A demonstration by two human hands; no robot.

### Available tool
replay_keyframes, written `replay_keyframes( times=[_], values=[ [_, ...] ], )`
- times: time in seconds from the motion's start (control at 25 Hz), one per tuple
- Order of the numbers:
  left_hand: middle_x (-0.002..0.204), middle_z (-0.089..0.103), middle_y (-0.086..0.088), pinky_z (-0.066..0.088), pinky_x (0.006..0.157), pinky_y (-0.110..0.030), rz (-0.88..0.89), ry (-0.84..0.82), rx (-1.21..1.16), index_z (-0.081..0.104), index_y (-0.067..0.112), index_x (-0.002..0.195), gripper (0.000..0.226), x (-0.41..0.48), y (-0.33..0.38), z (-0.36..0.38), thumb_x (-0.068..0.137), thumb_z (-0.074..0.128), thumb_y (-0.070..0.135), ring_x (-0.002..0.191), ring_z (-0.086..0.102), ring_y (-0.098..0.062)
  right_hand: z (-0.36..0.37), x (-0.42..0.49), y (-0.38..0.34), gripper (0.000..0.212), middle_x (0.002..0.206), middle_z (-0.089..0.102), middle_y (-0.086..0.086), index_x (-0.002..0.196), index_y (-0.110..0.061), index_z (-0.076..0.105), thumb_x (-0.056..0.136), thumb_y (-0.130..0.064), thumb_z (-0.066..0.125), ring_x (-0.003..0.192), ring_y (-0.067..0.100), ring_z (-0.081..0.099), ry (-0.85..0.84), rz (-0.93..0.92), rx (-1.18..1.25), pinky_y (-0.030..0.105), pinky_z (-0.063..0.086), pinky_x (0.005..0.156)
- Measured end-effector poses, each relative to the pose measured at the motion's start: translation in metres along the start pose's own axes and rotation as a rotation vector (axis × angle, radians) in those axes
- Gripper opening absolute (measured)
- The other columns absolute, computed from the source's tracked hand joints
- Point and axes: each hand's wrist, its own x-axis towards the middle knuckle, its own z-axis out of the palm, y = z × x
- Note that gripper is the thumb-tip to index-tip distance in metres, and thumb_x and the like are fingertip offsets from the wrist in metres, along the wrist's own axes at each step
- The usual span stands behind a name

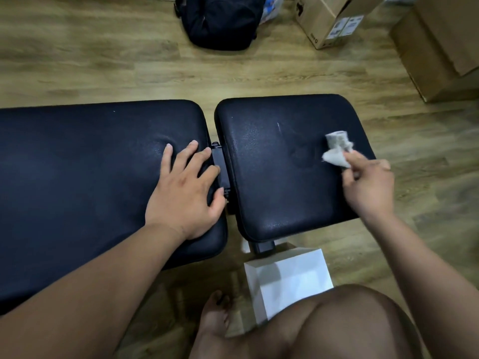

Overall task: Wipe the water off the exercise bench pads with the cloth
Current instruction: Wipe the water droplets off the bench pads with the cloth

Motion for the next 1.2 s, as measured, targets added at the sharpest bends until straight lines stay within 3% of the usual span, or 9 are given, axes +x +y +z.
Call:
replay_keyframes(
  times=[0.12,0.28,0.4,0.52,0.64,0.84,0.96,1.04,1.2],
  values=[
    [0.144,0.047,-0.007,0.012,0.118,-0.058,0.000,0.005,-0.013,0.065,0.017,0.118,0.051,0.000,0.000,0.000,0.087,0.038,0.047,0.143,0.028,-0.030,-0.002,0.032,0.029,0.047,0.094,0.072,0.020,0.118,-0.014,0.069,0.079,-0.018,0.042,0.096,0.044,0.059,-0.006,0.174,-0.026,0.031,0.042,0.091],
    [0.144,0.047,-0.008,0.013,0.118,-0.058,0.003,0.002,-0.004,0.065,0.016,0.117,0.050,0.001,0.000,0.001,0.087,0.039,0.047,0.143,0.028,-0.031,0.019,0.041,-0.011,0.043,0.111,0.066,0.020,0.117,-0.015,0.067,0.082,-0.011,0.043,0.105,0.039,0.059,0.067,0.383,0.054,0.035,0.045,0.097],
    [0.143,0.048,-0.008,0.012,0.118,-0.058,0.004,0.001,-0.001,0.065,0.016,0.117,0.050,0.001,0.000,0.002,0.087,0.039,0.047,0.143,0.028,-0.031,0.041,-0.008,-0.101,0.045,0.108,0.063,0.014,0.112,-0.023,0.067,0.077,-0.016,0.040,0.095,0.033,0.055,0.042,0.123,0.076,0.036,0.048,0.085],
    [0.139,0.051,-0.009,0.012,0.118,-0.058,0.010,0.020,-0.031,0.064,0.016,0.115,0.047,0.001,0.000,0.002,0.085,0.042,0.045,0.142,0.029,-0.031,0.042,-0.066,-0.170,0.044,0.120,0.067,0.001,0.109,-0.018,0.071,0.074,-0.013,0.045,0.100,0.027,0.054,-0.088,-0.328,0.229,0.037,0.044,0.087],
    [0.140,0.050,-0.009,0.013,0.118,-0.058,0.009,0.022,-0.023,0.065,0.015,0.116,0.049,0.001,-0.001,0.003,0.086,0.041,0.045,0.142,0.029,-0.031,0.033,-0.054,-0.121,0.047,0.122,0.067,0.001,0.111,-0.015,0.071,0.074,-0.012,0.041,0.100,0.029,0.058,-0.116,-0.505,0.259,0.038,0.048,0.089],
    [0.145,0.047,-0.007,0.012,0.118,-0.058,0.002,-0.004,-0.004,0.065,0.018,0.119,0.049,0.001,0.000,0.001,0.088,0.041,0.047,0.144,0.026,-0.029,-0.004,0.049,-0.008,0.045,0.115,0.068,0.016,0.117,-0.010,0.067,0.080,-0.002,0.043,0.106,0.037,0.061,-0.051,0.025,0.059,0.027,0.043,0.094],
    [0.145,0.046,-0.007,0.012,0.118,-0.058,-0.001,0.004,0.004,0.064,0.018,0.120,0.051,0.001,-0.001,0.002,0.088,0.038,0.048,0.144,0.026,-0.029,0.010,0.086,-0.043,0.048,0.125,0.063,0.014,0.120,-0.021,0.066,0.080,-0.009,0.043,0.117,0.033,0.057,-0.043,0.324,0.117,0.029,0.041,0.098],
    [0.144,0.047,-0.007,0.012,0.118,-0.058,-0.007,0.015,-0.004,0.065,0.017,0.119,0.051,-0.002,0.000,0.002,0.088,0.038,0.048,0.144,0.027,-0.030,0.032,0.077,-0.097,0.047,0.126,0.059,0.012,0.121,-0.023,0.064,0.080,-0.013,0.044,0.118,0.032,0.054,-0.058,0.224,0.098,0.029,0.038,0.095],
    [0.141,0.051,-0.008,0.013,0.118,-0.057,0.005,0.034,-0.013,0.066,0.016,0.113,0.045,0.000,0.001,0.003,0.087,0.042,0.045,0.142,0.030,-0.030,0.052,0.049,-0.210,0.038,0.123,0.064,-0.003,0.116,-0.027,0.065,0.085,-0.015,0.047,0.122,0.022,0.044,-0.198,-0.264,0.094,0.030,0.032,0.095]
  ],
)
